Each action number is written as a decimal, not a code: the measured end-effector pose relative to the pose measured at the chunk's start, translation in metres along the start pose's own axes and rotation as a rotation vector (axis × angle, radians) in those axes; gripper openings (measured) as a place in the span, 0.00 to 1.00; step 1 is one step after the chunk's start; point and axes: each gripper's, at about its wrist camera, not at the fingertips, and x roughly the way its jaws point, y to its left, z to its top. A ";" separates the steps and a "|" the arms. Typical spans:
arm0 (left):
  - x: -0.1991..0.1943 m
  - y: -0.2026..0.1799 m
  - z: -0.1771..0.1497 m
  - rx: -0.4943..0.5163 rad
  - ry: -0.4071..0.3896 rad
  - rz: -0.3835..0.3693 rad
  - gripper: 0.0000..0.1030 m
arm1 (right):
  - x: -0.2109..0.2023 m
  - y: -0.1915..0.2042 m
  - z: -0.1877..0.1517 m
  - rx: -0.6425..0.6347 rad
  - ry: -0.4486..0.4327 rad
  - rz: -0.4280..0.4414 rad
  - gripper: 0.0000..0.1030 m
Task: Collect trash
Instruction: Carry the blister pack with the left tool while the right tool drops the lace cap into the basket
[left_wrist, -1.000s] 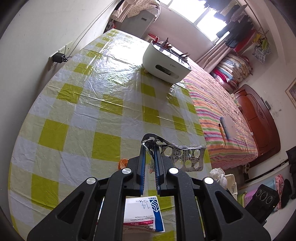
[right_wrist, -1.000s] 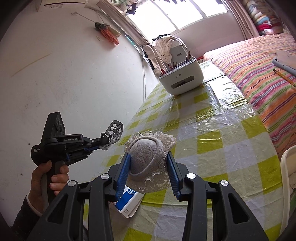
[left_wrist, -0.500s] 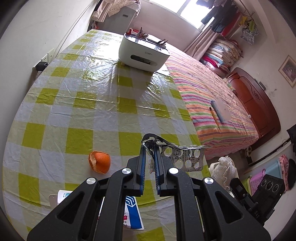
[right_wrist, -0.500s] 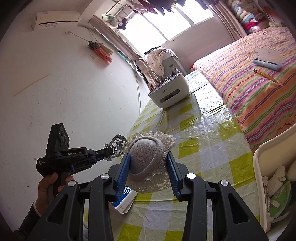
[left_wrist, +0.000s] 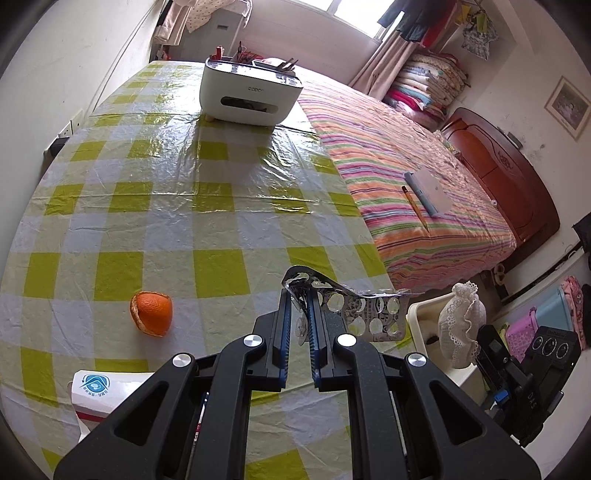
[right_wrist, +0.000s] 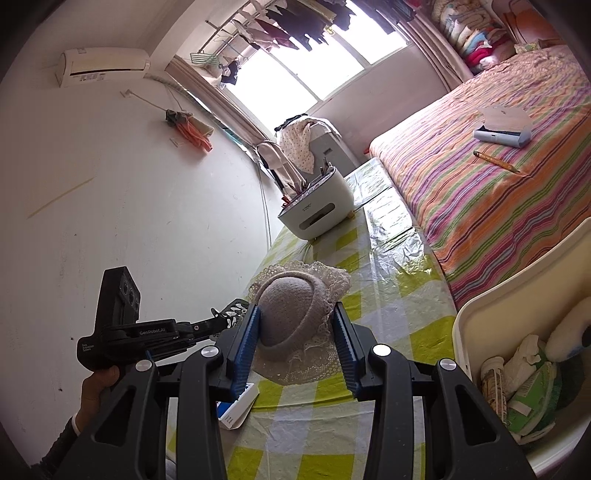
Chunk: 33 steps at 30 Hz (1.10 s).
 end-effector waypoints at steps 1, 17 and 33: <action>0.001 -0.002 -0.001 0.005 0.003 0.000 0.08 | -0.003 -0.003 0.001 0.004 -0.009 -0.004 0.38; 0.017 -0.026 -0.012 0.063 0.045 -0.007 0.08 | -0.040 -0.043 0.013 0.088 -0.116 -0.081 0.38; 0.019 -0.029 -0.016 0.073 0.053 -0.008 0.08 | -0.060 -0.060 0.017 0.109 -0.176 -0.181 0.38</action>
